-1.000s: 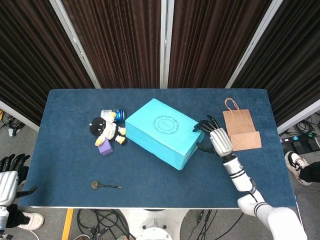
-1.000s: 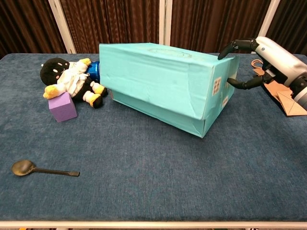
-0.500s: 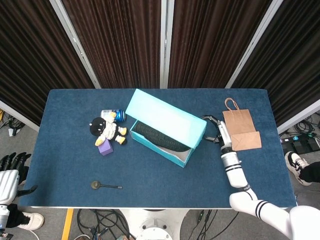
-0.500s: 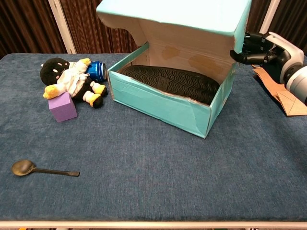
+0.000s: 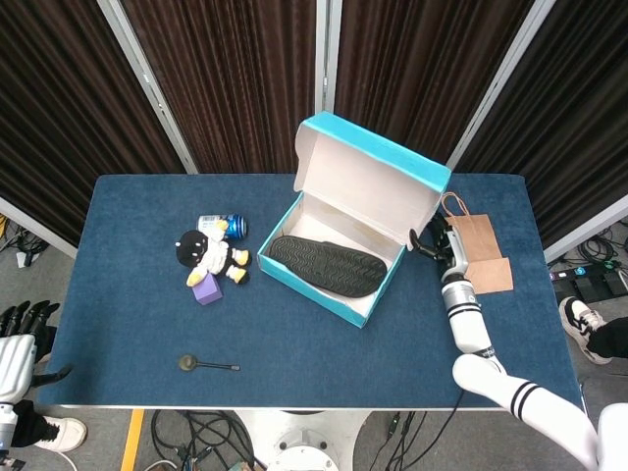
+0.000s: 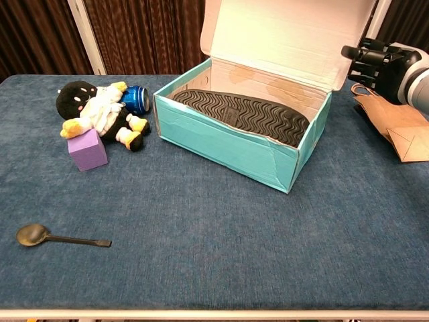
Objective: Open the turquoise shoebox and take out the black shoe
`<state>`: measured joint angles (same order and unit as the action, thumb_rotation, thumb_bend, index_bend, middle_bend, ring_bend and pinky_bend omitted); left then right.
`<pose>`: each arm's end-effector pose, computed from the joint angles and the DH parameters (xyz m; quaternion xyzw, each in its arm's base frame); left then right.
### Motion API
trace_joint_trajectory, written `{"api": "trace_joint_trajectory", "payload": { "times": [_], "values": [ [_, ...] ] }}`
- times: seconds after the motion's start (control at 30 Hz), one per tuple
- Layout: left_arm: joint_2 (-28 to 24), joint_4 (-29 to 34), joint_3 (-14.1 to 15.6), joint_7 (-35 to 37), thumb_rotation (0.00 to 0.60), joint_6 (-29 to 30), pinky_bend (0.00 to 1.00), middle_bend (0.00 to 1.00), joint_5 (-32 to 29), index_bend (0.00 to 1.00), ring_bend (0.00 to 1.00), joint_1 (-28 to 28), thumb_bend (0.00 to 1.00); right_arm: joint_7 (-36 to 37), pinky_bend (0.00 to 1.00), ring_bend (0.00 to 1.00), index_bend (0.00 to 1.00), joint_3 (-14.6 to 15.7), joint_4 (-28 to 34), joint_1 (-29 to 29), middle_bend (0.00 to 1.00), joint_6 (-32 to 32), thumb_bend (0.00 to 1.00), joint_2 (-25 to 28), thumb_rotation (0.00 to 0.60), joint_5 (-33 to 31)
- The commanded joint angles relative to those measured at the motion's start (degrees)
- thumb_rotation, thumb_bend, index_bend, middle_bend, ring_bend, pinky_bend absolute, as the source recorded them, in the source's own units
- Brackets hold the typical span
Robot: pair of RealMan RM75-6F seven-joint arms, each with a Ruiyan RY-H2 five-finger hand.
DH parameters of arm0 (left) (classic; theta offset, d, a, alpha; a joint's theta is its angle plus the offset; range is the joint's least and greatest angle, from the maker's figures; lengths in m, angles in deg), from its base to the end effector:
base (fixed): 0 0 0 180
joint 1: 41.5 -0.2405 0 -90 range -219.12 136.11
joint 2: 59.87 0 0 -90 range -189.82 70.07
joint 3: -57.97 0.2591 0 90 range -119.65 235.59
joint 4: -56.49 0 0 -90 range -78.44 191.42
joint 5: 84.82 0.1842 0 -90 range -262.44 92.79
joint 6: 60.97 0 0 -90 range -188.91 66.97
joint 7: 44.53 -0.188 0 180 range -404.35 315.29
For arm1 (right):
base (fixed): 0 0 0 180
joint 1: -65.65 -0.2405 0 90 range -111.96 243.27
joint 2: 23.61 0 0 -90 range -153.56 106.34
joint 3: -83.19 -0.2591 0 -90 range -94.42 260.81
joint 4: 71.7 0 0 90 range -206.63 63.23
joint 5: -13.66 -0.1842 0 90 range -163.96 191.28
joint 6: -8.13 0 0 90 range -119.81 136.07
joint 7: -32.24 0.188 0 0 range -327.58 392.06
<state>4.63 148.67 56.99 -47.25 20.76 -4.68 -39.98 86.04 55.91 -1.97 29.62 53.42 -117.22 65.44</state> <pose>-0.3403 0.1960 0.1735 -0.5756 -0.4401 -0.3135 0.6138 -0.2233 -0.4298 0.0225 0.1744 -0.7666 0.5871 0.1929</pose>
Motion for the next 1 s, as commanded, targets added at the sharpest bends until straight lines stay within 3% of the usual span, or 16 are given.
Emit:
{"api": "trace_joint_trajectory", "payload": {
  "times": [0.03, 0.17, 0.4, 0.5, 0.63, 0.8, 1.0],
  "values": [
    [0.0, -0.1, 0.0, 0.1, 0.600, 0.0, 0.05, 0.09, 0.0, 0.13, 0.01, 0.0, 0.00, -6.9, 0.00, 0.00, 0.05, 1.1, -0.3, -1.7, 0.06, -6.7, 0.14, 4.4, 0.600, -1.3],
    [0.1, -0.3, -0.1, 0.2, 0.600, 0.0, 0.05, 0.09, 0.1, 0.13, 0.01, 0.1, 0.00, -17.1, 0.00, 0.00, 0.00, 4.5, -0.6, -3.4, 0.00, -10.5, 0.01, 9.5, 0.600, -2.3],
    [0.3, -0.4, -0.2, 0.5, 0.600, -0.2, 0.05, 0.09, 0.5, 0.13, 0.01, 0.5, 0.00, -32.7, 0.00, 0.00, 0.00, 11.9, 3.7, -5.4, 0.00, -16.3, 0.00, 20.5, 0.600, -6.0],
    [0.5, -0.5, -0.4, 0.5, 0.600, 0.0, 0.05, 0.09, 0.6, 0.13, 0.01, 0.6, 0.00, -36.0, 0.00, 0.00, 0.00, 13.9, 6.3, -5.4, 0.01, -16.3, 0.00, 23.5, 0.600, -7.2],
    [0.4, -0.4, -0.4, 0.5, 0.600, 0.0, 0.05, 0.09, 1.0, 0.13, 0.01, 0.8, 0.00, -36.4, 0.00, 0.00, 0.02, 13.6, 11.7, -3.1, 0.07, -12.4, 0.00, 26.1, 0.600, -1.3],
    [0.4, -0.5, -0.5, 0.5, 0.600, 0.2, 0.05, 0.09, 1.1, 0.13, 0.01, 0.9, 0.00, -33.7, 0.00, 0.00, 0.10, 12.4, 16.9, -0.7, 0.12, -7.5, 0.00, 27.7, 0.600, 11.4],
    [0.3, -0.4, -0.3, 0.6, 0.600, 0.6, 0.05, 0.09, 1.1, 0.13, 0.01, 0.6, 0.00, -32.8, 0.00, 0.00, 0.17, 10.9, 18.2, -3.5, 0.18, -5.4, 0.01, 25.8, 0.600, 19.2]
  ]
}}
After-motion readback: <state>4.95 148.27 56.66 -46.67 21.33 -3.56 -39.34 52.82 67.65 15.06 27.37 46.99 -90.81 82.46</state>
